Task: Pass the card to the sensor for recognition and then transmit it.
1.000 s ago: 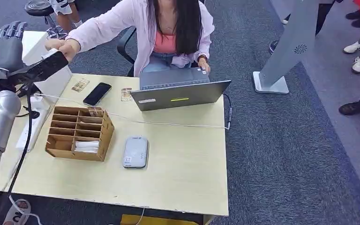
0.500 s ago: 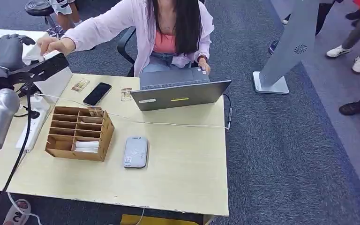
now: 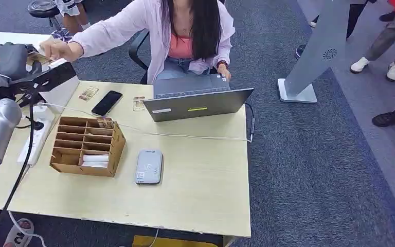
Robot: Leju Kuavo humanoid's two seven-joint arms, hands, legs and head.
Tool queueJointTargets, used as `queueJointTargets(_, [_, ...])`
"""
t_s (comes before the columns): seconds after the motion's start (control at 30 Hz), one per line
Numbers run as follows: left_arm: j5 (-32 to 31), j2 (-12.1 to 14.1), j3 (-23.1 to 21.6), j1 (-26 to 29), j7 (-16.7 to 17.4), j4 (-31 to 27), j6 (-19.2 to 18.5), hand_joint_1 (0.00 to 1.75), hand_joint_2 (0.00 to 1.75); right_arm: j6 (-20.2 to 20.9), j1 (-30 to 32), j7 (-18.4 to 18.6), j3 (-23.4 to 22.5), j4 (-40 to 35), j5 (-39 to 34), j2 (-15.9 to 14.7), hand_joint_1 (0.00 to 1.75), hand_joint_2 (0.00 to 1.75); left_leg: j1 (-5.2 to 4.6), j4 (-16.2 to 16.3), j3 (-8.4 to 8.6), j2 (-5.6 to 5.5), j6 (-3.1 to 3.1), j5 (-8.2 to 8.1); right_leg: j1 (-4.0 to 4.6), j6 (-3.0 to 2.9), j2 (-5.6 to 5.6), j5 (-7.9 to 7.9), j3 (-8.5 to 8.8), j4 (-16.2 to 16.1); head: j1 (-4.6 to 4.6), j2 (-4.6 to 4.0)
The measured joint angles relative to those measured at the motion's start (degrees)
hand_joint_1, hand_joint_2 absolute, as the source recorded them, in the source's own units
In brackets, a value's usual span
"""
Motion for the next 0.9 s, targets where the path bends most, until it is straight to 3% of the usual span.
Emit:
queueJointTargets(0.5, [0.2, 0.2, 0.0, 0.0, -0.3, 0.1, 0.1, 1.75, 1.75, 0.0, -0.1, -0.1, 0.0, 0.0, 0.0, 0.0, 0.0, 0.0, 0.0, 0.0, 0.0, 0.0, 0.0, 0.0, 0.0, 0.0, 0.0, 0.0, 0.0, 0.0, -0.02, 0.0])
queueJointTargets(0.63, [1.3, 0.2, 0.0, 0.7, -2.6, -0.1, 1.1, 1.75, 1.75, -0.1, -0.1, -0.4, 0.0, 0.0, 0.0, 0.0, 0.0, 0.0, -0.01, 0.0, 0.01, 0.0, 0.0, 0.0, -0.01, 0.0, 0.0, 0.0, 0.0, 0.0, 0.0, 0.0])
queueJointTargets(0.9, [1.3, -2.7, -1.2, 10.5, -3.6, -11.3, 3.7, 1.75, 1.75, -0.5, -0.2, -0.5, -0.2, 0.0, -0.7, 0.2, 0.0, 0.0, -0.03, 0.0, -0.01, -0.04, 0.0, -0.01, -0.03, 0.0, -0.03, 0.0, 0.0, 0.0, 0.0, 0.0])
